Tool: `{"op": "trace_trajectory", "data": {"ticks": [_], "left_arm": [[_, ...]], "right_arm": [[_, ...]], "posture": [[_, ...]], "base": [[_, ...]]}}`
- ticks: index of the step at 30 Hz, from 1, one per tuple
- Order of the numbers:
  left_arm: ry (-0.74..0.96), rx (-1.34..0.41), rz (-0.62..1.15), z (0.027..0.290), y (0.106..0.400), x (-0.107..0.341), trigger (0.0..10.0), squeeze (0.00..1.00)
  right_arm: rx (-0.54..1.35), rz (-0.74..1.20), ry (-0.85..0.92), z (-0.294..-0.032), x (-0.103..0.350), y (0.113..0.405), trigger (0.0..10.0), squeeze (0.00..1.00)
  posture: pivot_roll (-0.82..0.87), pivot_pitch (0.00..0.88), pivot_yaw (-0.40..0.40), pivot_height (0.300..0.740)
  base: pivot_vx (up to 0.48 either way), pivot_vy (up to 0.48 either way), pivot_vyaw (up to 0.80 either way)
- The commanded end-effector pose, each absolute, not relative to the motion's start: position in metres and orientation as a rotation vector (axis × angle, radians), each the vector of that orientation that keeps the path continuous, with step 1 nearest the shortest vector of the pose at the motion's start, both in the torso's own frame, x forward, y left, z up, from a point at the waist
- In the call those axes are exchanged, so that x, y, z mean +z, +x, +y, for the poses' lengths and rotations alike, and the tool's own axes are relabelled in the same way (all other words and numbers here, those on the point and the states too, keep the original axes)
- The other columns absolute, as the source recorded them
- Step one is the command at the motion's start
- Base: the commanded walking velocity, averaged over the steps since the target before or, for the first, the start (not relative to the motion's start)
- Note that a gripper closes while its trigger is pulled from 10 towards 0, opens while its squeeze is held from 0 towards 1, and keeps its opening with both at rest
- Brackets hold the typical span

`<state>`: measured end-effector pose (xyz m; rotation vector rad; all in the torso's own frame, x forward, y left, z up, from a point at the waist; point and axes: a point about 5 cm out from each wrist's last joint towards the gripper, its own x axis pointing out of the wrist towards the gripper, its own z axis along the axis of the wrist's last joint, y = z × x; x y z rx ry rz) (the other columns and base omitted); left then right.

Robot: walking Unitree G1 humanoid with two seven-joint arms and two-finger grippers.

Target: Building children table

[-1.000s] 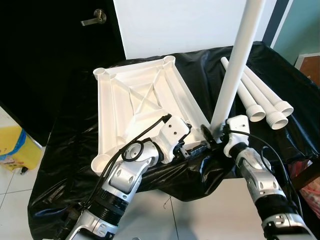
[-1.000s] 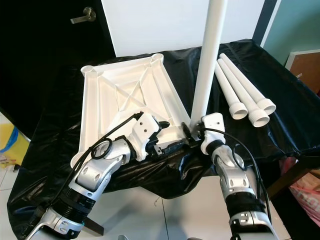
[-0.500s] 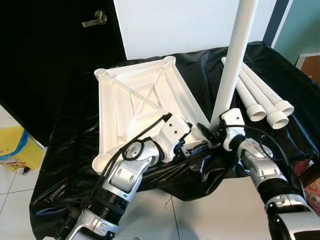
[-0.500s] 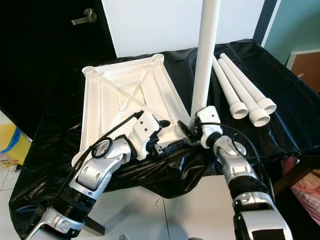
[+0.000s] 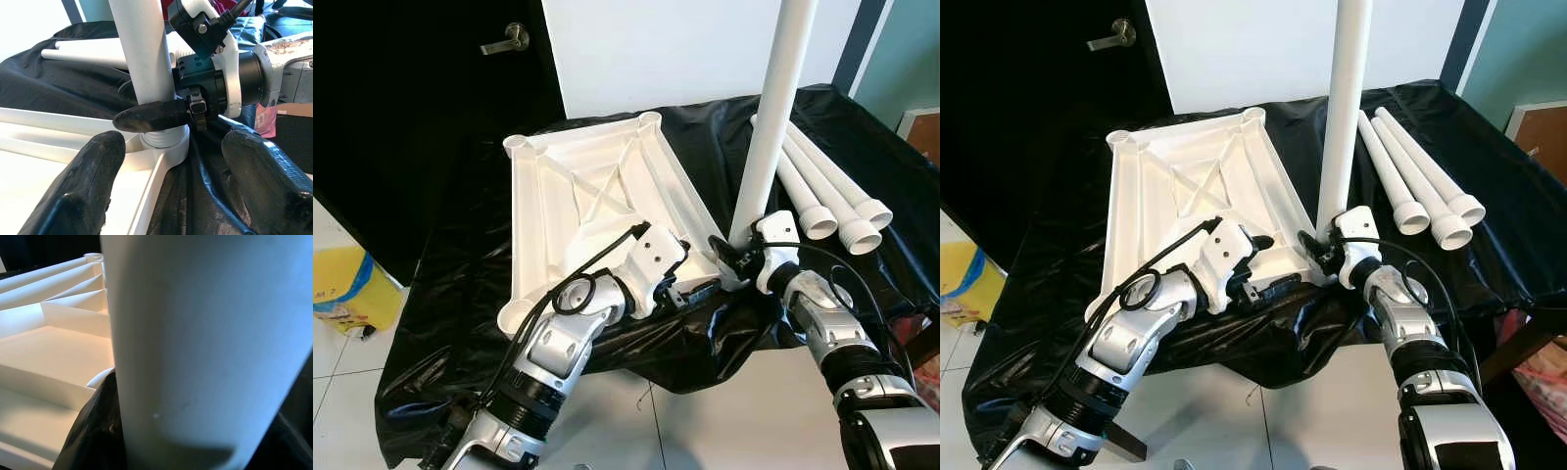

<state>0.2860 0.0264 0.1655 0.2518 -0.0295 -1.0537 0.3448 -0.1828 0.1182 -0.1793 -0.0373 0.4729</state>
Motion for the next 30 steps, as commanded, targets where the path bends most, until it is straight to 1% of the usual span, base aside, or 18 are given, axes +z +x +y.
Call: {"op": "trace_trajectory", "data": {"ticks": [1,4,5,7,8,11,17,19,20,22,24,25,27,28,29,30], "left_arm": [[0.252,-1.073,-0.016,0.028,0.285,0.164,10.0,0.0],[0.252,-1.073,-0.015,0.028,0.284,0.164,10.0,0.0],[0.252,-1.071,-0.014,0.029,0.284,0.164,10.0,0.0],[0.252,-1.07,-0.014,0.029,0.284,0.164,10.0,0.0],[0.252,-1.07,-0.014,0.029,0.284,0.164,10.0,0.0],[0.256,-1.071,-0.013,0.029,0.284,0.163,10.0,0.0],[0.26,-1.073,-0.014,0.03,0.285,0.164,10.0,0.0],[0.26,-1.073,-0.014,0.03,0.285,0.164,10.0,0.0],[0.262,-1.075,-0.015,0.03,0.285,0.164,10.0,0.0],[0.262,-1.075,-0.015,0.03,0.285,0.164,10.0,0.0],[0.265,-1.076,-0.014,0.03,0.284,0.163,10.0,0.0],[0.265,-1.076,-0.014,0.03,0.284,0.163,10.0,0.0],[0.267,-1.076,-0.014,0.03,0.284,0.163,10.0,0.0],[0.267,-1.076,-0.014,0.03,0.284,0.163,10.0,0.0],[0.267,-1.076,-0.014,0.03,0.284,0.163,10.0,0.0],[0.267,-1.076,-0.014,0.03,0.284,0.163,10.0,0.0]], "right_arm": [[0.444,0.03,-0.195,-0.187,0.102,0.338,10.0,0.0],[0.43,0.027,-0.178,-0.184,0.1,0.337,10.0,0.0],[0.398,0.021,-0.15,-0.179,0.099,0.336,10.0,0.0],[0.374,0.021,-0.139,-0.176,0.098,0.336,10.0,0.0],[0.374,0.021,-0.139,-0.176,0.098,0.336,10.0,0.0],[0.254,0.034,-0.119,-0.178,0.098,0.338,10.0,0.0],[0.155,0.045,-0.114,-0.179,0.099,0.34,10.0,0.0],[0.155,0.045,-0.114,-0.179,0.099,0.34,10.0,0.0],[0.097,0.047,-0.109,-0.176,0.099,0.34,10.0,0.0],[0.097,0.047,-0.109,-0.176,0.099,0.34,10.0,0.0],[0.003,0.053,-0.105,-0.17,0.097,0.336,10.0,0.0],[0.003,0.053,-0.105,-0.17,0.097,0.336,10.0,0.0],[-0.103,0.061,-0.109,-0.166,0.094,0.331,10.0,0.0],[-0.103,0.061,-0.109,-0.166,0.094,0.331,10.0,0.0],[-0.176,0.065,-0.099,-0.165,0.092,0.328,10.0,0.0],[-0.176,0.065,-0.099,-0.165,0.092,0.328,10.0,0.0]], "posture": [[-0.18,0.0,0.06,0.74],[-0.18,0.0,0.058,0.74],[-0.17,0.0,0.059,0.74],[-0.17,0.0,0.059,0.74],[-0.17,0.0,0.059,0.74],[-0.18,0.0,0.06,0.74],[-0.17,0.0,0.061,0.74],[-0.17,0.0,0.061,0.74],[-0.17,0.0,0.061,0.74],[-0.17,0.0,0.061,0.74],[-0.17,0.0,0.058,0.74],[-0.17,0.0,0.058,0.74],[-0.16,0.0,0.055,0.74],[-0.16,0.0,0.055,0.74],[-0.16,0.0,0.053,0.74],[-0.16,0.0,0.053,0.74]], "base": [[0.0,0.0,0.0],[0.0,0.0,0.0],[0.0,0.0,0.0],[0.0,0.0,0.0],[0.0,0.0,0.0],[0.0,0.0,0.0],[0.0,0.0,0.0],[0.0,0.0,0.0],[0.0,0.0,0.0],[0.0,0.0,0.0],[0.0,0.0,0.0],[0.0,0.0,0.0],[0.0,0.0,0.0],[0.0,0.0,0.0],[0.0,0.0,0.0],[0.0,0.0,0.0]]}}
